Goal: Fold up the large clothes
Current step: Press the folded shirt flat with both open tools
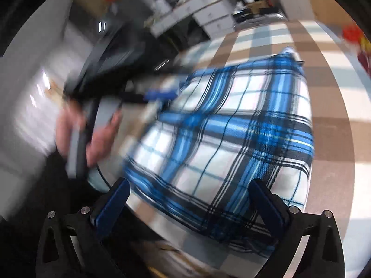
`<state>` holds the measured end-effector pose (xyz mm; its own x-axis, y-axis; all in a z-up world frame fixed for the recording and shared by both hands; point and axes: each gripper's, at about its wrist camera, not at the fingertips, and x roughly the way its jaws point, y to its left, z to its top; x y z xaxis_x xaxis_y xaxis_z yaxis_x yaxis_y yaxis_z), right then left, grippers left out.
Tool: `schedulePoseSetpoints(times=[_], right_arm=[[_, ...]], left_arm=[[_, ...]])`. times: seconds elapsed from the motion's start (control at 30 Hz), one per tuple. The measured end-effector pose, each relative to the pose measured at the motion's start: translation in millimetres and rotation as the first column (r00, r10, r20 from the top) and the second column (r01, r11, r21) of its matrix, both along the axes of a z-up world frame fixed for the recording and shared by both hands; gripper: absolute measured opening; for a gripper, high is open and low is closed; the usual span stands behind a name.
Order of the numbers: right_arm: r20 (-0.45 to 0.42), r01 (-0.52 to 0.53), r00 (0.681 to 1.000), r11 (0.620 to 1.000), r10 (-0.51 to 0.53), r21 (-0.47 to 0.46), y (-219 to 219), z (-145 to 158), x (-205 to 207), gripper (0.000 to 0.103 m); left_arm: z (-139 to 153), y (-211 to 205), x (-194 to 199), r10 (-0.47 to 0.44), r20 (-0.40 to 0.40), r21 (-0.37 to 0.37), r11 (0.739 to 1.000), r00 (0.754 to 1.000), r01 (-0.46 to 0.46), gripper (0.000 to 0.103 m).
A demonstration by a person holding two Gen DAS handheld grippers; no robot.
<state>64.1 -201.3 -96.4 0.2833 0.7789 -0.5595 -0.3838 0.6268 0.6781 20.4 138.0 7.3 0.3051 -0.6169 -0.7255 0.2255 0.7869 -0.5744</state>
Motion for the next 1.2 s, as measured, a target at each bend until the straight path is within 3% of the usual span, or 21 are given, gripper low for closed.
schedulePoseSetpoints(times=[0.1, 0.2, 0.3, 0.33, 0.4, 0.57, 0.67, 0.7, 0.8, 0.83, 0.87, 0.93, 1.03, 1.2], right_arm=[[-0.049, 0.094, 0.995, 0.988, -0.089, 0.119, -22, -1, 11, 0.103], [-0.092, 0.184, 0.981, 0.962, -0.169, 0.202, -39, -5, 18, 0.103], [-0.132, 0.224, 0.971, 0.947, -0.197, 0.230, -47, -9, 22, 0.103], [-0.157, 0.234, 0.967, 0.945, -0.201, 0.231, -48, -14, 23, 0.103], [-0.194, 0.225, 0.964, 0.944, -0.180, 0.241, -47, -21, 30, 0.103], [-0.211, 0.221, 0.963, 0.938, -0.167, 0.268, -52, -22, 34, 0.103], [-0.248, 0.174, 0.967, 0.871, -0.062, 0.460, -55, -25, 34, 0.103], [-0.251, 0.163, 0.967, 0.863, -0.044, 0.478, -53, -25, 33, 0.103], [-0.301, 0.138, 0.953, 0.922, -0.025, 0.362, -37, -37, 36, 0.103], [-0.315, 0.127, 0.949, 0.939, -0.021, 0.321, -30, -44, 38, 0.103], [-0.302, 0.109, 0.953, 0.949, -0.015, 0.295, -25, -44, 39, 0.103], [-0.270, 0.084, 0.963, 0.961, -0.010, 0.264, -23, -39, 38, 0.103], [-0.232, 0.111, 0.972, 0.946, -0.039, 0.304, -32, -28, 34, 0.103], [-0.137, 0.184, 0.980, 0.905, -0.141, 0.384, -60, -9, 28, 0.103]], left_arm=[[2, -15, -34, -0.087, 0.030, 0.003, 0.996, 0.996, 0.087, 0.083], [-22, -25, -48, -0.132, -0.006, 0.031, 0.991, 0.991, 0.133, 0.083], [-61, -21, -51, -0.091, -0.068, 0.127, 0.987, 0.994, 0.099, 0.083], [-72, -16, -49, -0.069, -0.092, 0.123, 0.989, 0.993, 0.080, 0.082], [-75, -5, -55, -0.023, -0.039, 0.043, 0.999, 0.999, 0.025, 0.081], [-68, -12, -61, -0.022, -0.033, 0.096, 0.995, 0.999, 0.025, 0.082], [-51, -14, -67, -0.014, -0.032, 0.095, 0.995, 0.999, 0.017, 0.082], [-47, -13, -69, -0.017, -0.008, 0.081, 0.997, 1.000, 0.018, 0.082], [-63, -18, -68, -0.042, -0.016, 0.171, 0.984, 0.999, 0.044, 0.082], [-74, -18, -65, -0.045, -0.026, 0.169, 0.985, 0.999, 0.048, 0.081], [-73, -16, -67, -0.035, -0.002, 0.151, 0.988, 0.999, 0.035, 0.082], [-68, -14, -66, -0.013, -0.036, 0.138, 0.990, 0.999, 0.018, 0.082], [-49, -1, -67, 0.029, -0.031, 0.116, 0.993, 0.999, -0.025, 0.082], [-26, 20, -56, 0.117, 0.046, 0.224, 0.967, 0.992, -0.124, 0.082]])
